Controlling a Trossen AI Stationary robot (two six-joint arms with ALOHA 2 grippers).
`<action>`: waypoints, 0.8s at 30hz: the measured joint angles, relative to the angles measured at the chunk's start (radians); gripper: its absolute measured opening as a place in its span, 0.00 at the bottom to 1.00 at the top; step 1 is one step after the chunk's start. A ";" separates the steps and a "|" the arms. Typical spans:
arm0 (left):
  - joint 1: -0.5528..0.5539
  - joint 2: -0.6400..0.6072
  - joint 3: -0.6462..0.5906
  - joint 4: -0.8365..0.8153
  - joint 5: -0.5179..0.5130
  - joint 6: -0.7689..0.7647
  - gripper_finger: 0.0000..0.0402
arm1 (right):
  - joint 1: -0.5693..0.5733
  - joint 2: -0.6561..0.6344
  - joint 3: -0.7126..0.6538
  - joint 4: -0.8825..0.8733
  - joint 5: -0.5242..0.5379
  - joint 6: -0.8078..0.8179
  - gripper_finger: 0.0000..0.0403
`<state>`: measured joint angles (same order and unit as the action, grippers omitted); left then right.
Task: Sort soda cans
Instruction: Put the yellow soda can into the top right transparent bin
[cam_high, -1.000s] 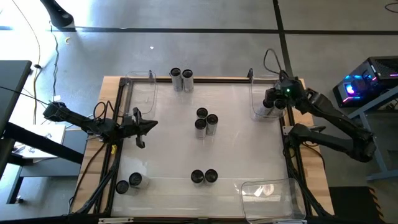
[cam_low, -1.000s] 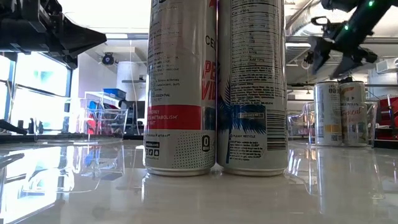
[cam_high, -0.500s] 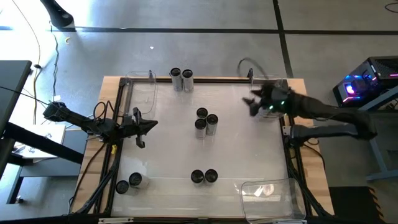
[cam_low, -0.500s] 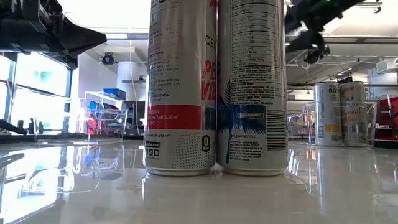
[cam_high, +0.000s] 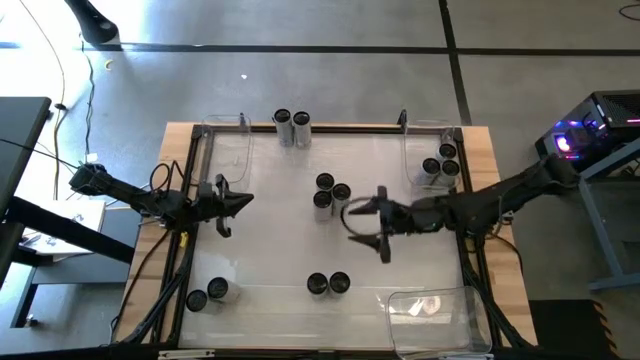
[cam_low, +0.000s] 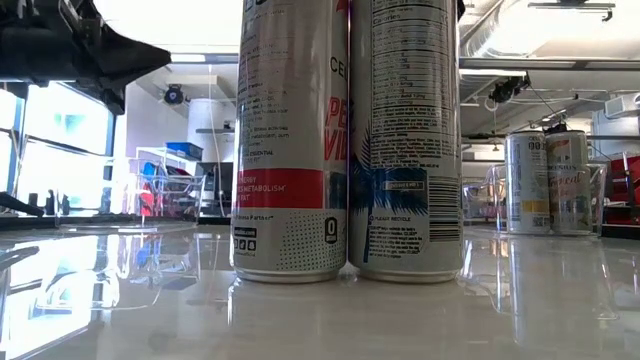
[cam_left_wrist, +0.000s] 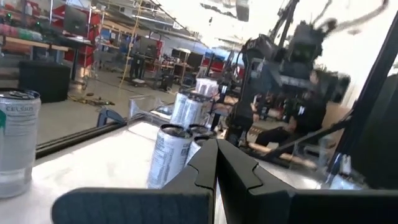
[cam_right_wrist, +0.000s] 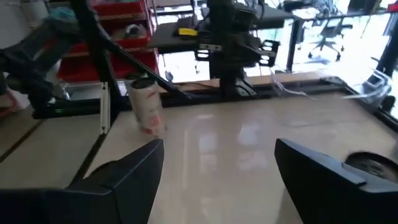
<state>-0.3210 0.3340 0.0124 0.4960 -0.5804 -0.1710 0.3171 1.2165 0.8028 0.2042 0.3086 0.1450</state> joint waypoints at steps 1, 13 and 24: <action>0.000 0.000 0.000 0.011 0.000 -0.008 0.00 | 0.007 0.012 0.000 0.017 0.022 -0.009 0.75; 0.001 0.000 0.000 0.024 0.016 -0.006 0.00 | -0.255 0.054 0.000 0.042 0.039 -0.049 0.75; 0.028 0.000 0.000 0.125 -0.058 0.230 0.00 | -0.510 0.072 0.090 -0.051 -0.175 0.058 0.75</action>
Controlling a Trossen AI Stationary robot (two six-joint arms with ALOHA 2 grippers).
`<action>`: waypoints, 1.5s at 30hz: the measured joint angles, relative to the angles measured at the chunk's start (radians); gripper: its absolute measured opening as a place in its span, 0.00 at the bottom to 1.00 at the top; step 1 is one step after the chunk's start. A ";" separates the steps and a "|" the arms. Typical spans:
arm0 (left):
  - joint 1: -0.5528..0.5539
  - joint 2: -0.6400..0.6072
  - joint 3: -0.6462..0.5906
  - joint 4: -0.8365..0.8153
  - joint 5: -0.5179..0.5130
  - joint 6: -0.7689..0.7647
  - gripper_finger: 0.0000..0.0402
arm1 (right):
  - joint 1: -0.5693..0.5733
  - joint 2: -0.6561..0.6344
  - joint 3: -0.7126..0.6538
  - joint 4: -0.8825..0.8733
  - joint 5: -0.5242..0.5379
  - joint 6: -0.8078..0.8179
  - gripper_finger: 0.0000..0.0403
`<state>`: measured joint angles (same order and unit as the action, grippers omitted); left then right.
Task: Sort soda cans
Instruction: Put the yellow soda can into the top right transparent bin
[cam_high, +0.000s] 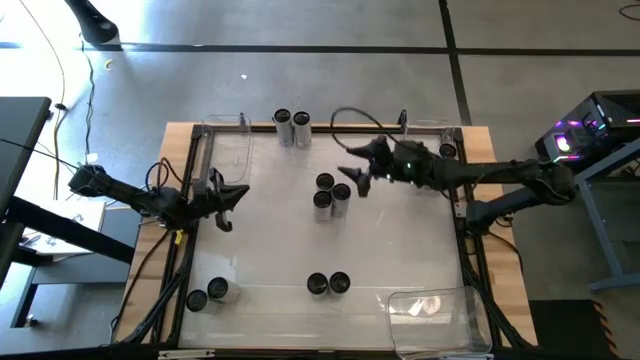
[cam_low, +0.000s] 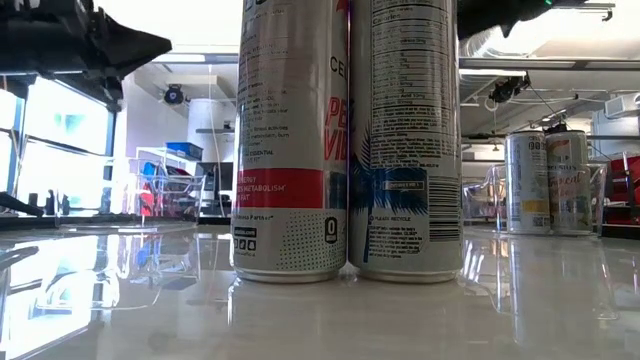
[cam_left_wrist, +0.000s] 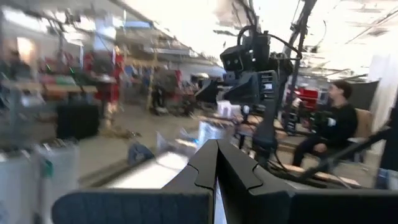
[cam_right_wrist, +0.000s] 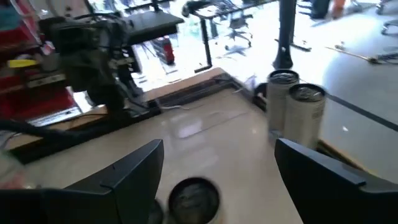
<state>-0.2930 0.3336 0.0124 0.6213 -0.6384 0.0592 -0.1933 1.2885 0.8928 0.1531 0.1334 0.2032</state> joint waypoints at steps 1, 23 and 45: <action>0.005 0.000 0.000 0.016 0.000 0.022 0.00 | -0.005 0.013 0.038 -0.042 0.000 -0.002 0.75; 0.026 0.020 0.000 0.025 0.040 0.001 0.00 | -0.068 0.644 1.085 -1.203 -0.144 -0.078 0.76; 0.024 0.099 0.000 -0.142 0.098 -0.220 0.00 | -0.045 0.393 1.159 -1.501 -0.037 -0.289 0.79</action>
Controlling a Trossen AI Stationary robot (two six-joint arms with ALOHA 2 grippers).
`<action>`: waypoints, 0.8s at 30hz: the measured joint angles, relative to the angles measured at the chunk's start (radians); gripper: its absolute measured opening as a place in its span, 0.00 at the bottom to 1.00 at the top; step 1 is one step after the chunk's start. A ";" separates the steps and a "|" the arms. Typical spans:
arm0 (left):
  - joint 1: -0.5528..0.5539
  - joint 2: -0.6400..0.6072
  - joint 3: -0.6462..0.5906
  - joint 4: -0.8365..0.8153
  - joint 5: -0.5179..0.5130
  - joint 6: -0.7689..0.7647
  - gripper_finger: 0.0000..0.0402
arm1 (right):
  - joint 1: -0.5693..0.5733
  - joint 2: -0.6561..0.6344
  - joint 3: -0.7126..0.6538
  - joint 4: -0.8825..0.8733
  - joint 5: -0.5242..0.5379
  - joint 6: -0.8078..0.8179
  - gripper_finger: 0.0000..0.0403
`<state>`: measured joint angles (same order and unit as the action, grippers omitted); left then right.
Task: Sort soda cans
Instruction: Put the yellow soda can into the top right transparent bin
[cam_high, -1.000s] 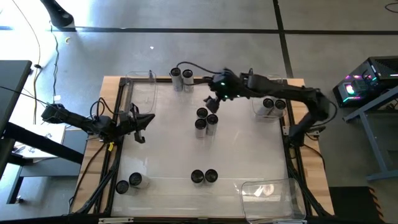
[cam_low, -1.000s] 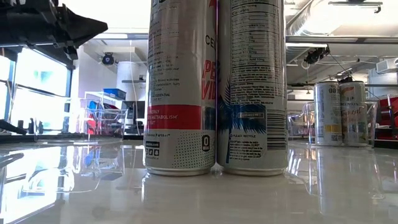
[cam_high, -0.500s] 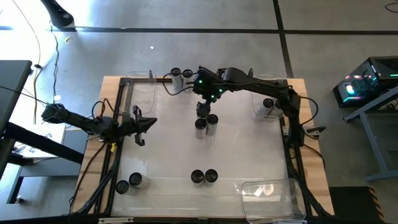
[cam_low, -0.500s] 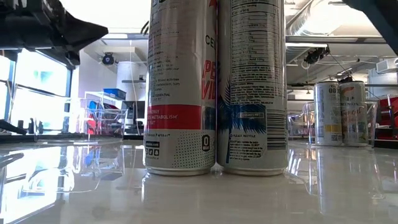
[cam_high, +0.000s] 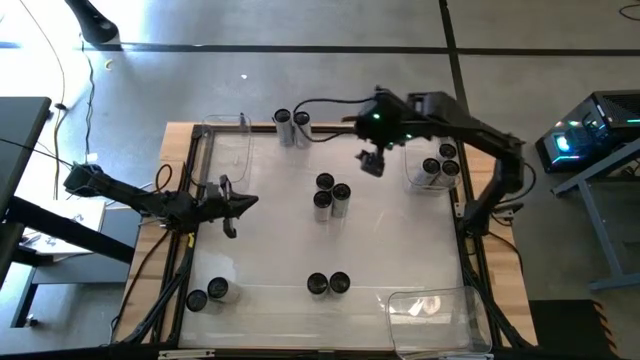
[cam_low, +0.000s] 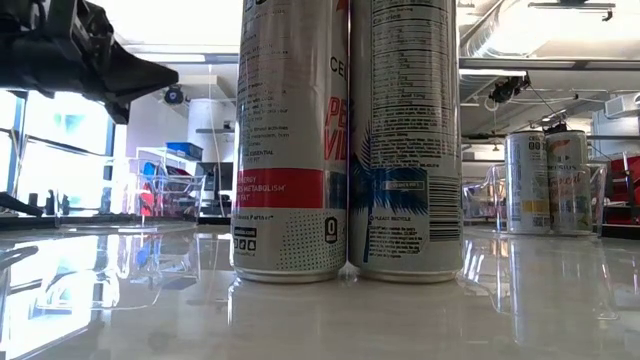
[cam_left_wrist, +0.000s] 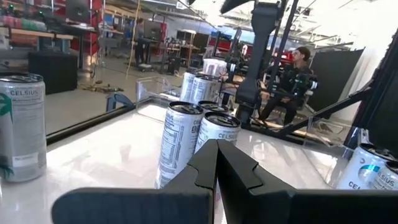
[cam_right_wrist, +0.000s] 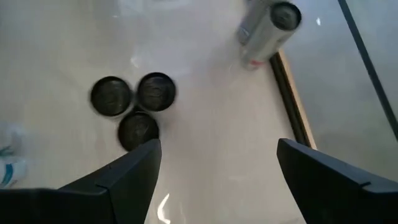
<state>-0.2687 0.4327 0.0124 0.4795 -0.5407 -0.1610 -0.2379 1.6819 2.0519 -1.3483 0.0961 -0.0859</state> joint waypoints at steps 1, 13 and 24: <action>0.000 0.005 0.000 0.007 -0.002 0.005 0.00 | 0.009 -0.028 -0.045 0.025 -0.001 -0.008 0.79; -0.001 0.110 0.000 0.142 0.013 0.006 0.00 | 0.040 -0.430 -1.039 0.977 -0.097 0.104 0.79; 0.001 0.235 0.005 0.290 -0.050 0.035 0.00 | 0.042 -0.404 -1.387 1.647 -0.147 0.133 0.79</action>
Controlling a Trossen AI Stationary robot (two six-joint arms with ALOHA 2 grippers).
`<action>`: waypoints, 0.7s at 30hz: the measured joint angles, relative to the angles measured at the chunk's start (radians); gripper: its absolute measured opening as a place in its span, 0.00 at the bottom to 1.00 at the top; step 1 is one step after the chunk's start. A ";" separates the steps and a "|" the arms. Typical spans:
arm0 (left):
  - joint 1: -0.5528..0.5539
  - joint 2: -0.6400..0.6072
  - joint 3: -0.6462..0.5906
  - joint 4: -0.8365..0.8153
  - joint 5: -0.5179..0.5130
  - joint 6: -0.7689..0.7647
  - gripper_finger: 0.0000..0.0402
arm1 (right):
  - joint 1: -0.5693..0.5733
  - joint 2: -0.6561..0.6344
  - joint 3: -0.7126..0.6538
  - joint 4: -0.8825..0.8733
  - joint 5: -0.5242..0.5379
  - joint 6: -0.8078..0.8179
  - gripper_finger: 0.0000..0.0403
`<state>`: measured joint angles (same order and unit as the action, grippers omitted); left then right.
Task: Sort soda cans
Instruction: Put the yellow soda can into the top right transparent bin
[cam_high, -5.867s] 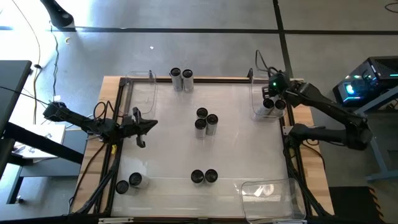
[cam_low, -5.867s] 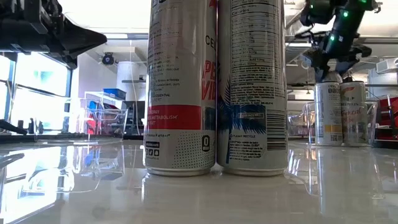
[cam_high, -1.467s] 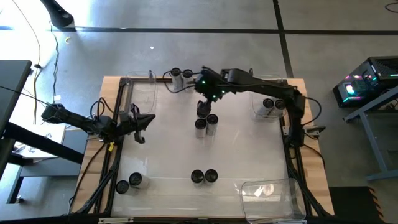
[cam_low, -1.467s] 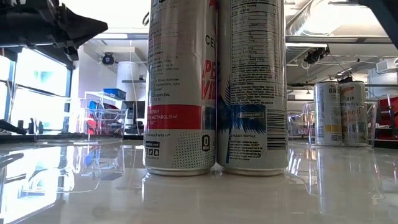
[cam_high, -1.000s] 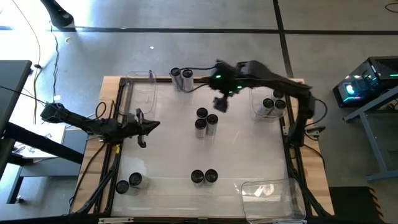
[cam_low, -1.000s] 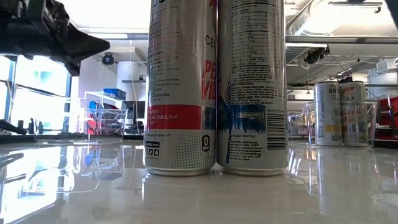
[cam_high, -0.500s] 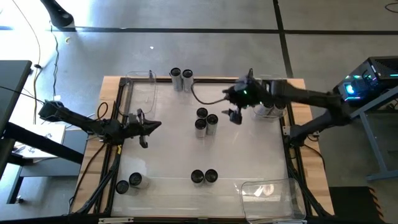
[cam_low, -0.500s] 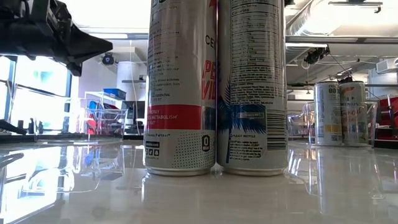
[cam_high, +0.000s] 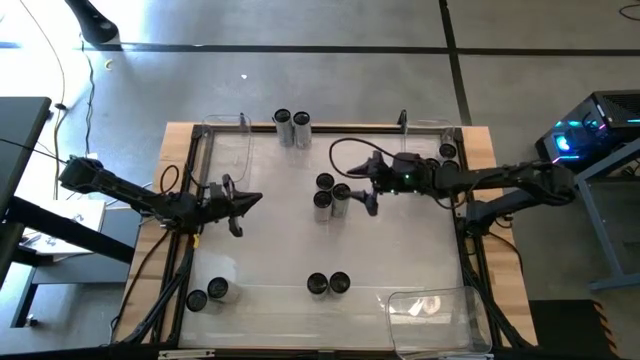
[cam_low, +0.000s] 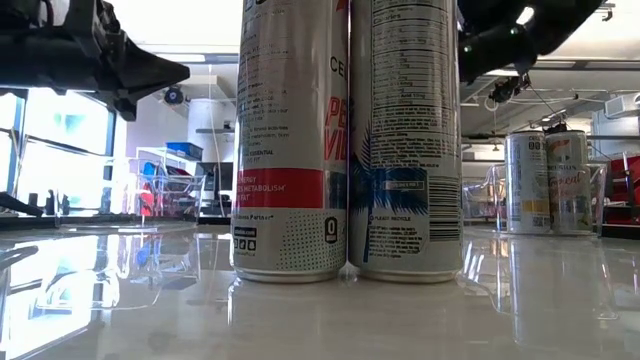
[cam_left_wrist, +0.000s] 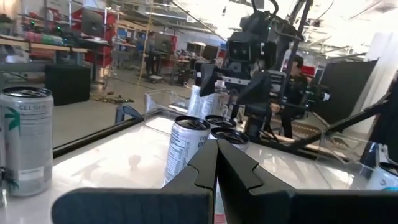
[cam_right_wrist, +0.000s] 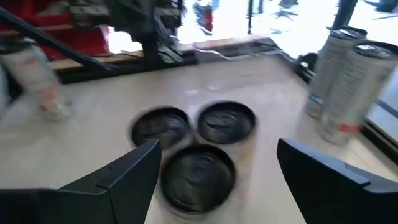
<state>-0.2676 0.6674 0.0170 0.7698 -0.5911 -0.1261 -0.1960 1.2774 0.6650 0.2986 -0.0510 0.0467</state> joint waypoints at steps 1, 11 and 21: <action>0.000 0.004 0.004 -0.001 -0.002 0.002 0.00 | 0.000 0.000 0.000 0.001 0.005 0.001 0.79; 0.001 0.012 0.060 0.000 -0.028 0.111 0.00 | 0.000 0.088 0.000 0.027 -0.067 -0.025 0.81; 0.001 0.012 0.068 -0.001 -0.027 0.112 0.00 | 0.000 0.147 0.002 0.036 -0.109 -0.071 0.88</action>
<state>-0.2666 0.6791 0.0853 0.7689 -0.6186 -0.0143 -0.1959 1.4243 0.6674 0.3349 -0.1599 -0.0245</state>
